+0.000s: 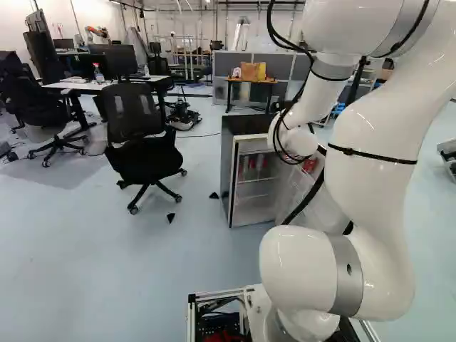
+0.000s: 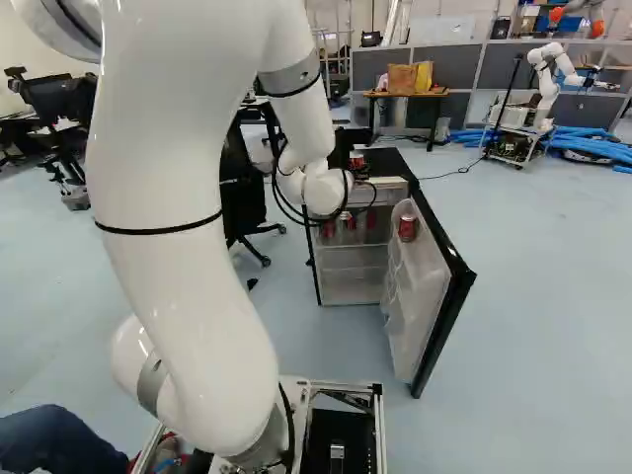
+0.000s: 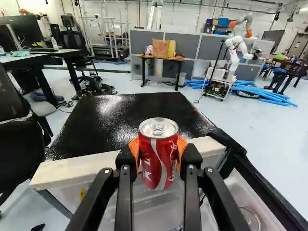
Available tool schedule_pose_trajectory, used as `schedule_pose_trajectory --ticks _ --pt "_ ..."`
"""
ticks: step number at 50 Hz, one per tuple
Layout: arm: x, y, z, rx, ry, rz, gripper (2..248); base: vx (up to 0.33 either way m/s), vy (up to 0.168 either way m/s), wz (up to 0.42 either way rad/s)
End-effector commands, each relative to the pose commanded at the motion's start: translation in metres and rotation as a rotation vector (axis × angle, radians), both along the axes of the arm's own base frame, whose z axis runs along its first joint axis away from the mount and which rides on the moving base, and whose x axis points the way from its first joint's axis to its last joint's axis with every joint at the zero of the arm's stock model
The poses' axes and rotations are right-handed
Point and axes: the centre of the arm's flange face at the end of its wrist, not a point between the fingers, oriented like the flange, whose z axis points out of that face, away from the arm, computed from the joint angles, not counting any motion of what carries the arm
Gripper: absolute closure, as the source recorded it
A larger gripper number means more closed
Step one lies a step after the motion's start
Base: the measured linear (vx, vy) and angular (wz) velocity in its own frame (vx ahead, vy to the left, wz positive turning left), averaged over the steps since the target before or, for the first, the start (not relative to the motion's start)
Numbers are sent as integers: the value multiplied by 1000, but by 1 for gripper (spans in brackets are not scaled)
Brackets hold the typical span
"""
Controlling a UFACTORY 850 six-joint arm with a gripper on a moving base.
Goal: Grab a drink from the fridge
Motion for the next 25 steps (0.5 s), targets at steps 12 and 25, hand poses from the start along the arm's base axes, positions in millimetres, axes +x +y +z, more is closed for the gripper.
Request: schedule_pose_trajectory --ticks 12,25 --pt "16 -1 9 -5 -1 6 152 0 0 0" --pt "34 -3 16 -9 2 12 152 0 0 0"
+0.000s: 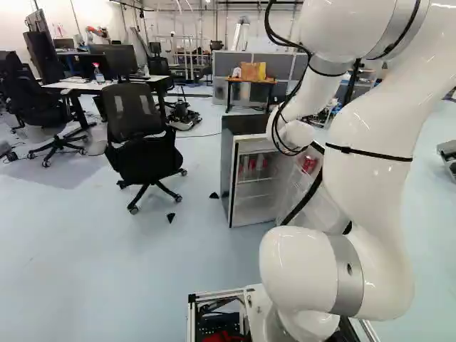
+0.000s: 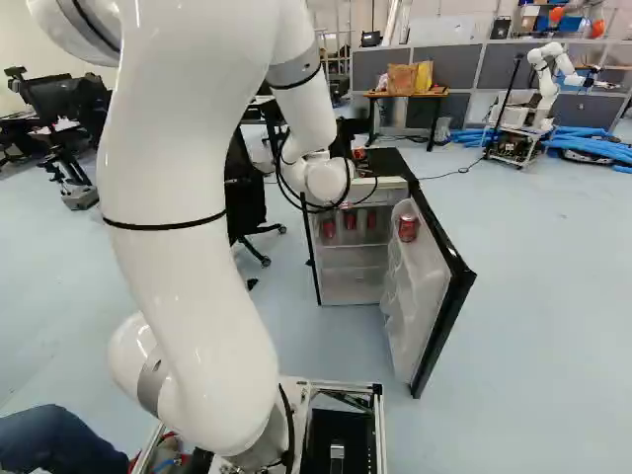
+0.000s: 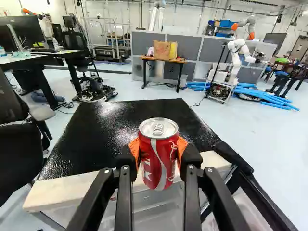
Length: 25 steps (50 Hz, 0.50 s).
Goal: Grab a drink from the fridge
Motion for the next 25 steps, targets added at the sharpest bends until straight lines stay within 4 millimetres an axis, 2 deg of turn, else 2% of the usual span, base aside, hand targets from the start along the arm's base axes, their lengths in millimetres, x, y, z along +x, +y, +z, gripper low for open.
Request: schedule_pose_trajectory --ticks 25 --pt "38 -3 -5 -4 -9 15 152 0 0 0"
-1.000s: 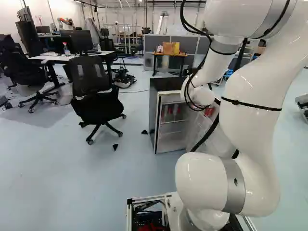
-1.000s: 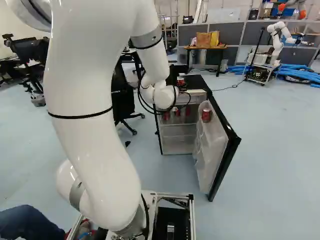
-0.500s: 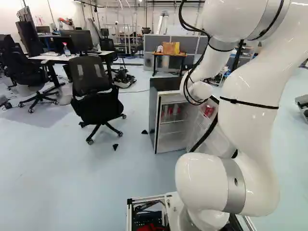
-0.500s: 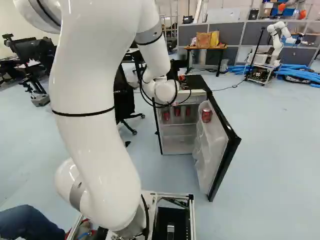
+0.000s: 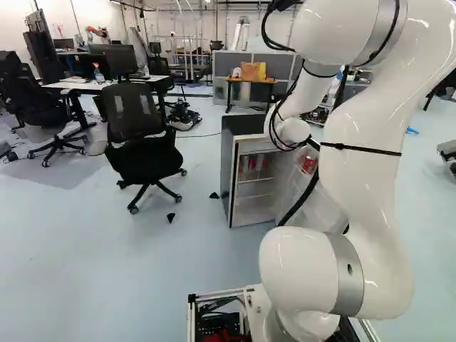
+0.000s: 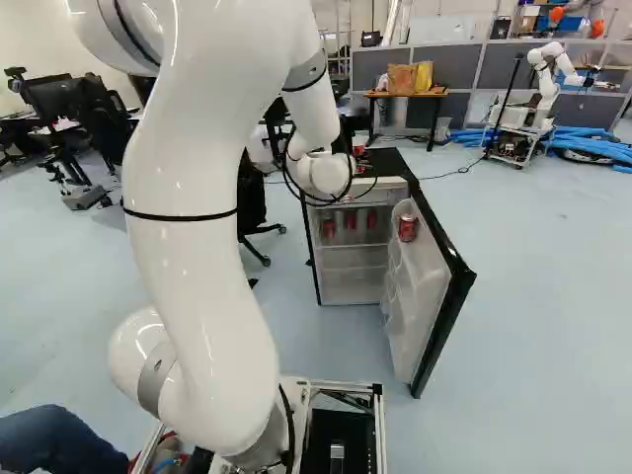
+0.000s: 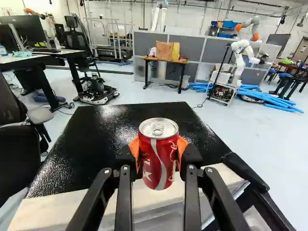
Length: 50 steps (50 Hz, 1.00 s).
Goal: Grab a drink from the fridge
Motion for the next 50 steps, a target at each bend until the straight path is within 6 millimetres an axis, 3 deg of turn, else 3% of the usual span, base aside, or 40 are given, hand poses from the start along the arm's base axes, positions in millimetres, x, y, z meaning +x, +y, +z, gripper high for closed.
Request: schedule_pose_trajectory --ticks 50 --pt "75 13 -11 -11 -33 53 152 0 0 0"
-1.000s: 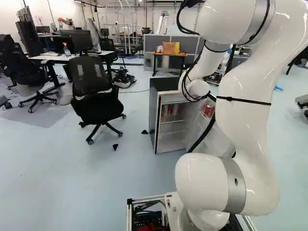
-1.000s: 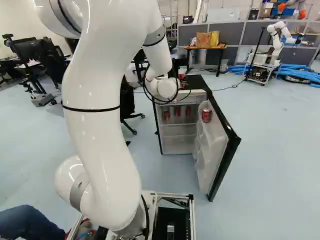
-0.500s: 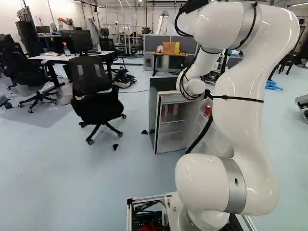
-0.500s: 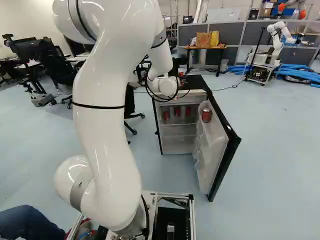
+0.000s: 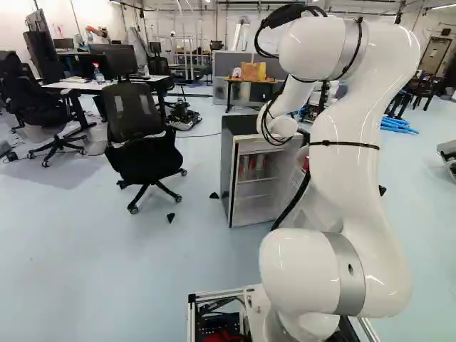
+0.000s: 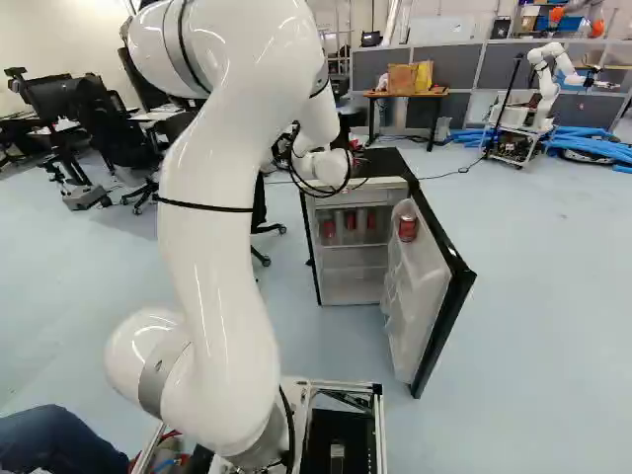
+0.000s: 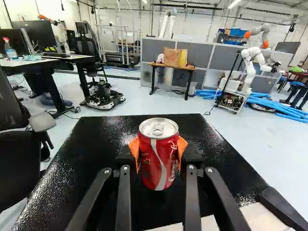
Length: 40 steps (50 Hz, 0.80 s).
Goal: Grab a drink from the fridge
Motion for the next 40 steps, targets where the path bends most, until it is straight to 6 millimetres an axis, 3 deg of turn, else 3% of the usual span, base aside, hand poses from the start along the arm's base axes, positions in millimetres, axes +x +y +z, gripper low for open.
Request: schedule_pose_trajectory --ticks 40 --pt "48 10 -15 -2 39 26 152 0 0 0"
